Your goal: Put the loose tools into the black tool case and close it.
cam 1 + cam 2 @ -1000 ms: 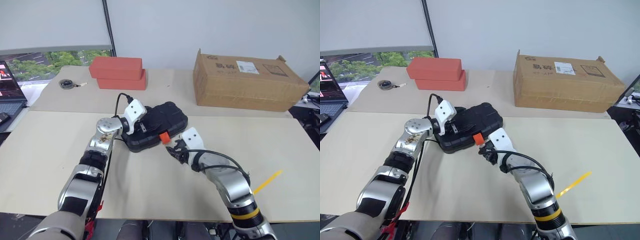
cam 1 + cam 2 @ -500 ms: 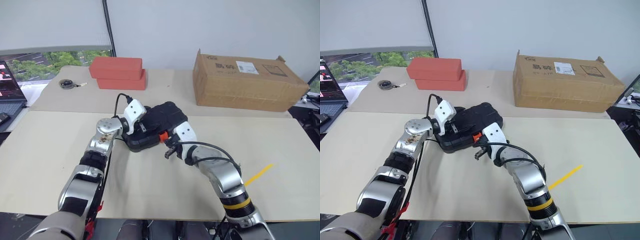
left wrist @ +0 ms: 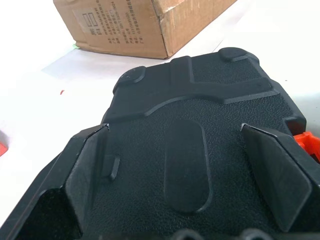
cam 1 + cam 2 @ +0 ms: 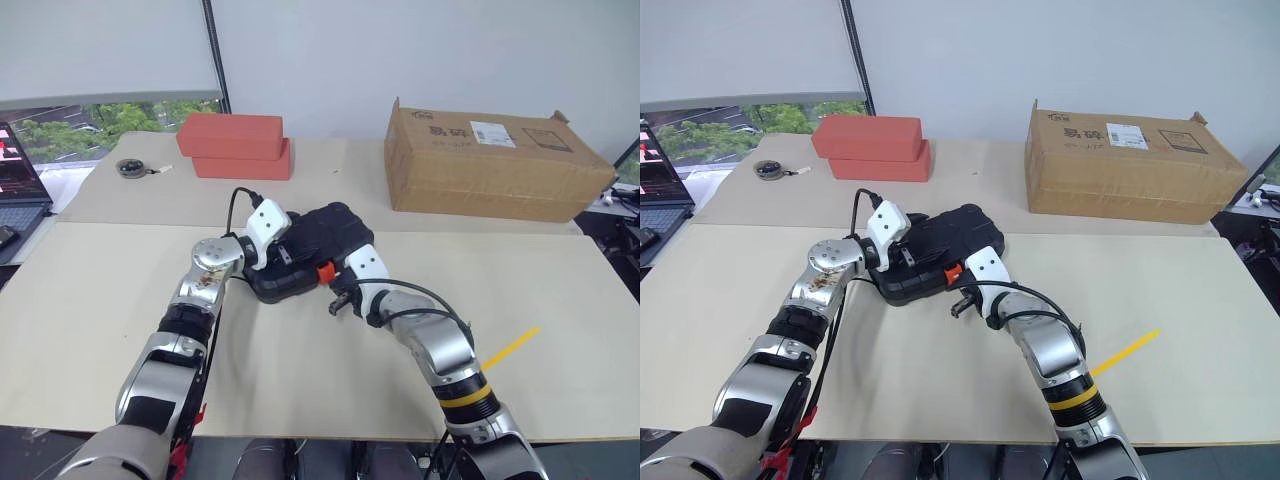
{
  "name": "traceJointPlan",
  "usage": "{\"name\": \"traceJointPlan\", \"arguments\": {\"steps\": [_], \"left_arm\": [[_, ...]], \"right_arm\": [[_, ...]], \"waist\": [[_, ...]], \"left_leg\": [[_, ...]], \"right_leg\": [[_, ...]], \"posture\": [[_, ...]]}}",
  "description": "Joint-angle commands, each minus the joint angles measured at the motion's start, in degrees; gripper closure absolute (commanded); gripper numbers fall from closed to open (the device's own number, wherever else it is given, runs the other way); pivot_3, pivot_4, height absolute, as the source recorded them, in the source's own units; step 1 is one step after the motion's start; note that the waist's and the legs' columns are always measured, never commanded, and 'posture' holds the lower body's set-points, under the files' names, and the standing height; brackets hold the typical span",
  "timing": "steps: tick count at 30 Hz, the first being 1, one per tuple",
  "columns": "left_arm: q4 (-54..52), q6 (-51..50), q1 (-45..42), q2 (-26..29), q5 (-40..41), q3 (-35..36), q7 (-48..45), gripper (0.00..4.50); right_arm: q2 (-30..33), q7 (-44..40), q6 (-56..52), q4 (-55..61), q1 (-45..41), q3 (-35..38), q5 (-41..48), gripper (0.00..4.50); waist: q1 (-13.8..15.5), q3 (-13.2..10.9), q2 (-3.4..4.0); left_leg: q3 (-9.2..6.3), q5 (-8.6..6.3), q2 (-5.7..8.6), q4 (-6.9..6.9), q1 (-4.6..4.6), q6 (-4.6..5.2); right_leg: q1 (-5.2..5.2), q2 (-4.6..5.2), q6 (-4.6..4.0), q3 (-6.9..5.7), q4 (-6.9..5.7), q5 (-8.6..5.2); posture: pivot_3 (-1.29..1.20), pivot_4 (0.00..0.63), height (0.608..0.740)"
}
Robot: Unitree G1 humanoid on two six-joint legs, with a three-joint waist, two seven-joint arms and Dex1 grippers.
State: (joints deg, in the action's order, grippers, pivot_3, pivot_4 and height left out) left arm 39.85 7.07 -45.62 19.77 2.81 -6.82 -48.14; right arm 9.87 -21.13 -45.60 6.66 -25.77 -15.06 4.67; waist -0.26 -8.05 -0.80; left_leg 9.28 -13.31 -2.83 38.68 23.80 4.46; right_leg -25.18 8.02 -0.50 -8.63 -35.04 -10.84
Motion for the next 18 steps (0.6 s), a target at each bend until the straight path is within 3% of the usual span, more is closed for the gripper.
{"name": "traceJointPlan", "arguments": {"steps": [1, 5, 10, 12, 15, 18], "left_arm": [[0.2, -3.6, 3.5, 0.7, 0.8, 1.1, -0.2, 0.0], [-9.3, -7.5, 6.5, 3.7, 7.5, 7.3, -1.0, 0.0], [-28.3, -17.1, 17.2, 9.5, 15.9, 15.9, 0.1, 0.0], [-35.6, -21.2, 22.8, 11.2, 18.7, 19.1, 1.4, 0.0], [-45.2, -25.0, 32.3, 12.9, 20.9, 22.7, 3.3, 0.0], [-51.3, -28.3, 39.7, 13.3, 23.3, 25.5, 4.9, 0.0]], "right_arm": [[3.2, -3.3, 4.0, 5.3, 0.7, 2.4, 1.5, 4.45], [11.0, -9.4, 10.3, 7.1, 6.1, 5.5, 3.0, 4.45], [16.6, -20.0, 31.8, 2.0, 12.9, 14.1, 8.3, 4.45], [18.5, -23.9, 36.7, -1.2, 14.5, 16.8, 10.0, 4.45], [21.6, -28.6, 38.6, -6.4, 15.4, 19.8, 12.3, 3.7], [23.1, -31.9, 41.0, -10.6, 15.4, 22.5, 14.4, 2.59]], "waist": [[-0.1, 0.0, 0.02], [-0.3, -0.1, 0.0], [-1.3, -0.2, -0.03], [-1.2, -0.3, -0.09], [-0.7, -0.5, -0.1], [-0.2, -0.7, -0.05]], "left_leg": [[0.0, 0.0, 0.0, -0.02, 0.01, 0.0], [0.02, -0.03, 0.09, -0.23, 0.07, 0.03], [0.14, 0.24, 0.06, -0.5, 0.41, 0.09], [0.12, 0.61, 0.02, -0.67, 0.35, -0.4], [0.12, 0.59, 0.02, -0.79, 0.34, -0.45], [0.12, 0.4, 0.07, -0.79, 0.33, -0.51]], "right_leg": [[-0.02, 0.01, 0.0, 0.0, 0.01, 0.0], [-0.09, 0.11, 0.12, -0.01, 0.09, 0.07], [-0.31, -0.27, 0.14, 0.02, 0.05, 0.04], [-0.29, -0.55, 0.32, 0.03, 0.05, -0.13], [-0.31, -0.59, 0.31, 0.03, 0.06, -0.19], [-0.26, -0.48, 0.28, 0.06, 0.16, -0.21]], "posture": [[0.0, 0.15, 0.712], [0.0, 0.15, 0.712], [0.0, 0.15, 0.712], [0.0, 0.15, 0.712], [0.0, 0.15, 0.712], [0.0, 0.15, 0.712]]}}
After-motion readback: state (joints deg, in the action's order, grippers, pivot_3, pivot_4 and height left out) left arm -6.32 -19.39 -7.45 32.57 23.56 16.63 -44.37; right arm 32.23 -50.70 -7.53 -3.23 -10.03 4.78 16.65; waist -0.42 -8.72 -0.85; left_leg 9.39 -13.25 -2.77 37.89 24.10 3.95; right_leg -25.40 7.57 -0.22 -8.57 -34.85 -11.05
